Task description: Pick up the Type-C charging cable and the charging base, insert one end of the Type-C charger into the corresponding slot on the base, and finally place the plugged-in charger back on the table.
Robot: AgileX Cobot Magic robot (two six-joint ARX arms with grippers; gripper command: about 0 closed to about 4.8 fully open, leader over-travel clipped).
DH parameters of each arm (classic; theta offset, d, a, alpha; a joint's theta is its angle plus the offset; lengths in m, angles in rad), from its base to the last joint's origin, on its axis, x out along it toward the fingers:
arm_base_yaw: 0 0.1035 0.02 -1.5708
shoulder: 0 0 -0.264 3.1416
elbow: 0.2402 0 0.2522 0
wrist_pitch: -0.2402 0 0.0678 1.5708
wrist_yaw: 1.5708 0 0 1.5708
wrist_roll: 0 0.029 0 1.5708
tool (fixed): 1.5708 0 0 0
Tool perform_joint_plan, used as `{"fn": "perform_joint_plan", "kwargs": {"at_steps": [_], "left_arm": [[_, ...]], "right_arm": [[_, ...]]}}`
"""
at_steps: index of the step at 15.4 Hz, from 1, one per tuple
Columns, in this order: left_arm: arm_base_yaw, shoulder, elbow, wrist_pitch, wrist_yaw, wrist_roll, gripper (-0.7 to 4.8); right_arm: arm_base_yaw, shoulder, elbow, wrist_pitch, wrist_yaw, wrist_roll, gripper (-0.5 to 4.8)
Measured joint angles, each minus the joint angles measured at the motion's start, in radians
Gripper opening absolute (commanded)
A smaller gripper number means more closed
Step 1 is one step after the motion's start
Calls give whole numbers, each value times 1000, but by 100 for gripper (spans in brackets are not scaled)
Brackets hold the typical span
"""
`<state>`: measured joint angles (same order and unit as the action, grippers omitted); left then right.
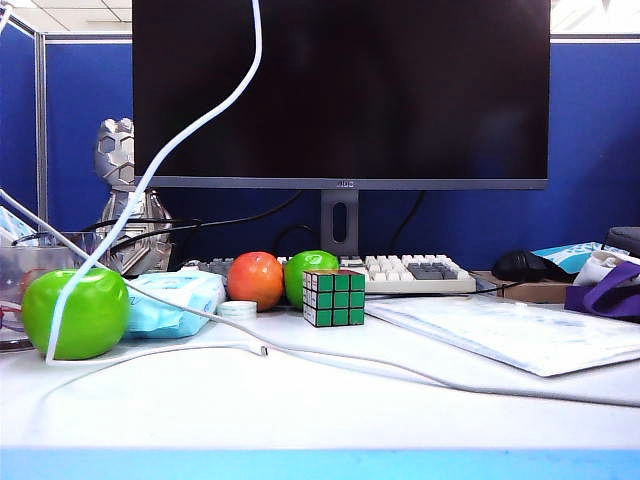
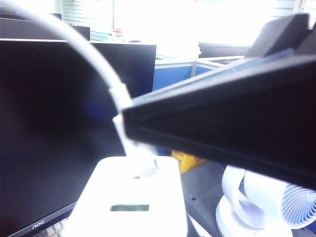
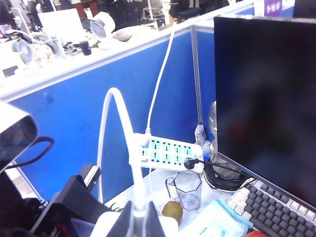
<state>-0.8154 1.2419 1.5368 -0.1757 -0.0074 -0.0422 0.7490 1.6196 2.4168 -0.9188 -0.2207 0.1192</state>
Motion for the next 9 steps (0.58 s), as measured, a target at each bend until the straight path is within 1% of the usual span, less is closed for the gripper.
{"fn": "perform_joint_plan", "kwargs": {"at_steps": [1, 4, 9], "left_arm": [[0, 0, 0, 0, 0, -1, -6], [0, 0, 0, 2, 27, -39, -6], [0, -2, 0, 7, 35, -41, -6]], "right_arm": [[0, 0, 0, 0, 0, -12, -1], [0, 1, 0, 0, 0, -35, -1], [0, 3, 0, 3, -3, -35, -1]]}}
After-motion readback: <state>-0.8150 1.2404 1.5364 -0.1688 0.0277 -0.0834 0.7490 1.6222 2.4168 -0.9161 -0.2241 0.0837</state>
